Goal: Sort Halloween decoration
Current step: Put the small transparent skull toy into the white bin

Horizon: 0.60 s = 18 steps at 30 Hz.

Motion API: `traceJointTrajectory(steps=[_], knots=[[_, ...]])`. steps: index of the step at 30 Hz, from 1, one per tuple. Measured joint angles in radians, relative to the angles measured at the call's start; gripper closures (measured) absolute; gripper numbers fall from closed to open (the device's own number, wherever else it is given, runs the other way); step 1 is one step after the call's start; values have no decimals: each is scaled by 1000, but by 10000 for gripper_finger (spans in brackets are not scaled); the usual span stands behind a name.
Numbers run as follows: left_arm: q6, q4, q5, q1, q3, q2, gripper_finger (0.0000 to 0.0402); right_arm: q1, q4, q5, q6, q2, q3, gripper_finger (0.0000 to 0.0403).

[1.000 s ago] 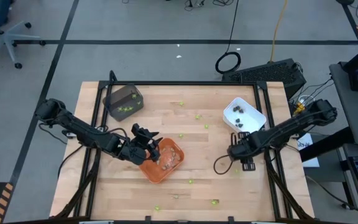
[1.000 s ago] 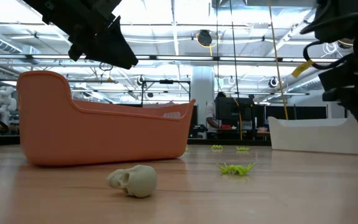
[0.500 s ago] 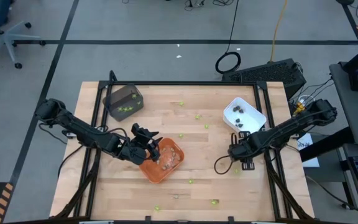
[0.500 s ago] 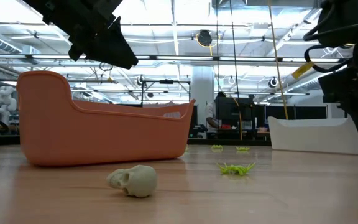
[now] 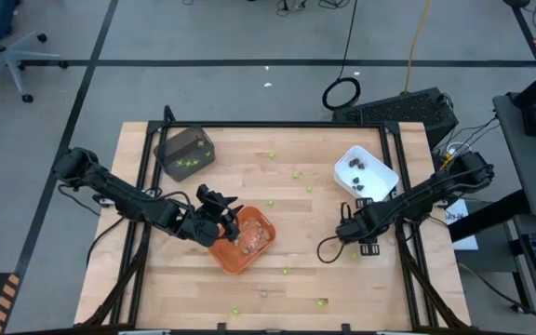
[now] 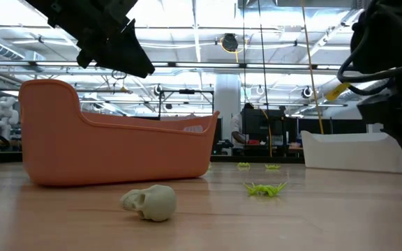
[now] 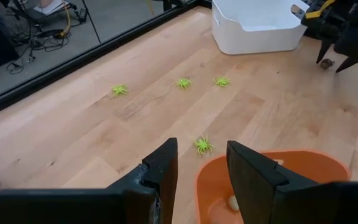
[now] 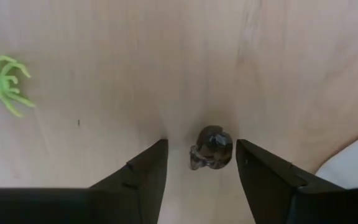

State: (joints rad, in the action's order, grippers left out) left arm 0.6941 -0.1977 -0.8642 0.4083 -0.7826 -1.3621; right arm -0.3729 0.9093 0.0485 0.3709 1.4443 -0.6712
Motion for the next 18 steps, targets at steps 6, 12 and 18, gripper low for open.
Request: traceJointTrajectory(steps=[6,12,18], knots=[[0,1,0,0,0,0,265,0,-19,-6,-20,1,1,269],[0,1,0,0,0,0,265,0,-15,-10,-17,1,2,338],[1,2,0,0,0,0,265,0,-14,-1,-16,1,-14,361]])
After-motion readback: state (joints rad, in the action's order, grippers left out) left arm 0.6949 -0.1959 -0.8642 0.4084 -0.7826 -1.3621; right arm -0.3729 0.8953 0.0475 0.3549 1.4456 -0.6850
